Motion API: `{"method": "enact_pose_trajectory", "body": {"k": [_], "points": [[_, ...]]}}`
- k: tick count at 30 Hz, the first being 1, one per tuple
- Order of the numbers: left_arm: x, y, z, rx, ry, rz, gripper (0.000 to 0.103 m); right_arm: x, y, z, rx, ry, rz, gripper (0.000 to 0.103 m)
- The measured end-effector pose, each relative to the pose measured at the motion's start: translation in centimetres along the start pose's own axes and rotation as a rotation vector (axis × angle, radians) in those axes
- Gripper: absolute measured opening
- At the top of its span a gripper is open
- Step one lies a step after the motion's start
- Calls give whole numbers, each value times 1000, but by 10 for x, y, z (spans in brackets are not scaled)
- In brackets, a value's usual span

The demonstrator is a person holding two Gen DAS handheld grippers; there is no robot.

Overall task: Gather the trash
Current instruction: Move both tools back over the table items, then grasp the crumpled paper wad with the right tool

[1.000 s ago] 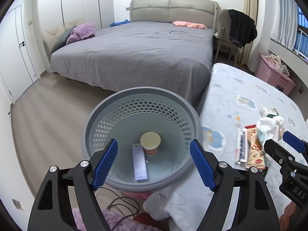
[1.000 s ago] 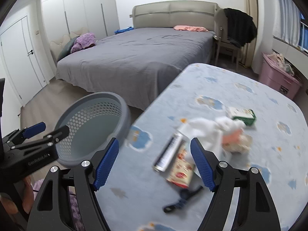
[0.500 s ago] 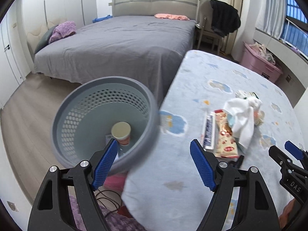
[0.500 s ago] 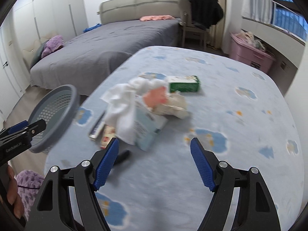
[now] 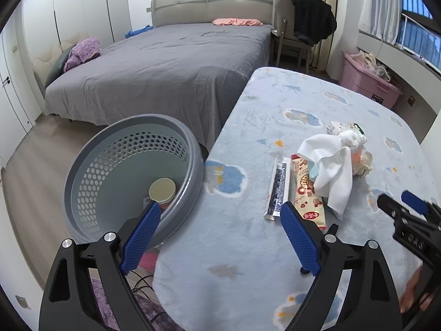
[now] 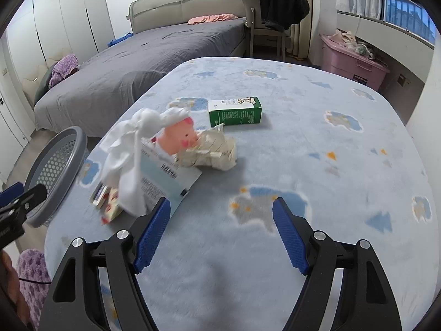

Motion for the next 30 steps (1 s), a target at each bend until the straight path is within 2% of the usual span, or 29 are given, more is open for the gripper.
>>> {"method": "enact_pose_trajectory", "body": {"k": [14,30], "points": [[-12,-4,11,19,25,4,87,8,23,52,27,68,-97,73],[-14,-8,14,33,25,5,87,11,23,92,74,87,-79,72]]}}
Point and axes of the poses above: each gripper's, at about its wrist camera, not at the fingertips, and z roughly the way its jaws point, x to its left, y to its top, the point moved 7 cm from there along z, roughly the way its jaws point, and after that the axes turned 15 degrees about -x, right-handed, at the moved point
